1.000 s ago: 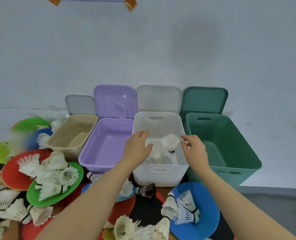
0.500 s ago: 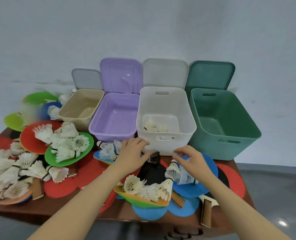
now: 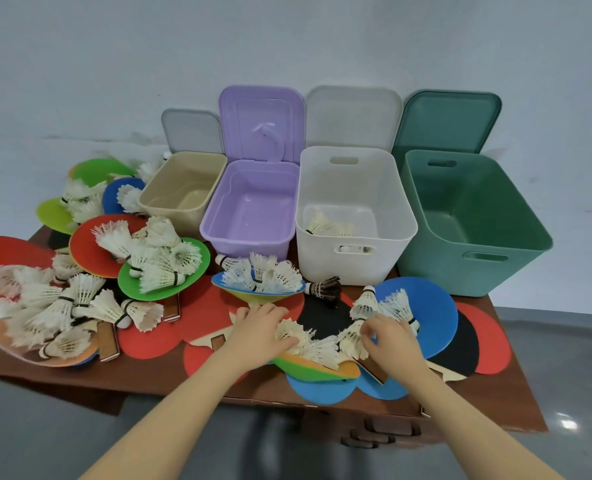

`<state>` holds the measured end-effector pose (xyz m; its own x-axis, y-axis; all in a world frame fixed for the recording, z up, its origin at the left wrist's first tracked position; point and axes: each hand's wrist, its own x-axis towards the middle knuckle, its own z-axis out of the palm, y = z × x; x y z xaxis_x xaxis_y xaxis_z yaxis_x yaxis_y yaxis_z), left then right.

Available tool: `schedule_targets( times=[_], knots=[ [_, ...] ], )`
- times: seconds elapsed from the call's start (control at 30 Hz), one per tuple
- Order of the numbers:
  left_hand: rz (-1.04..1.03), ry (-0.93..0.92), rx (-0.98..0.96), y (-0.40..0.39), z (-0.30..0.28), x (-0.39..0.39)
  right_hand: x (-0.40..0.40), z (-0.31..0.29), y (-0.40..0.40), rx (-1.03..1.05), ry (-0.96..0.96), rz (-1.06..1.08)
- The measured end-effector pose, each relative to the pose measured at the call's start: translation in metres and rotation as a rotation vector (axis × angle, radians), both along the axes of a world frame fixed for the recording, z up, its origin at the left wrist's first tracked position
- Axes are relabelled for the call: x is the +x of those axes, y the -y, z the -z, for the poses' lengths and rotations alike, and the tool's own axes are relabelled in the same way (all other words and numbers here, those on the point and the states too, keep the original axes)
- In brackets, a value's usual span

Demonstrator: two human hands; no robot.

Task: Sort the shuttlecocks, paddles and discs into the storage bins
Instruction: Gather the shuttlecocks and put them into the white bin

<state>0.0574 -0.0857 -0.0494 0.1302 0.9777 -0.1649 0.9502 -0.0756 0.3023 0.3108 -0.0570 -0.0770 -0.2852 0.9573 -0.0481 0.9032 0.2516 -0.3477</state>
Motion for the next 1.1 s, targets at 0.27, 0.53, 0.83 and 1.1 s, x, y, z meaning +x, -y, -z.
schedule_targets(
  times=[0.27,0.53,0.83,1.1],
  knots=[
    [-0.148,0.085,0.015,-0.014,0.01,0.002,0.0,0.009,-0.003,0.008,0.022,0.075],
    [-0.185,0.389,0.282,-0.013,0.006,0.002,-0.006,0.003,-0.004,0.291,-0.021,0.11],
    [-0.017,0.496,0.688,-0.051,-0.04,0.009,0.001,-0.066,-0.023,0.584,-0.302,0.155],
    [0.008,0.408,0.886,-0.136,-0.093,0.031,0.0,-0.125,-0.107,0.701,-0.427,0.138]
  ],
)
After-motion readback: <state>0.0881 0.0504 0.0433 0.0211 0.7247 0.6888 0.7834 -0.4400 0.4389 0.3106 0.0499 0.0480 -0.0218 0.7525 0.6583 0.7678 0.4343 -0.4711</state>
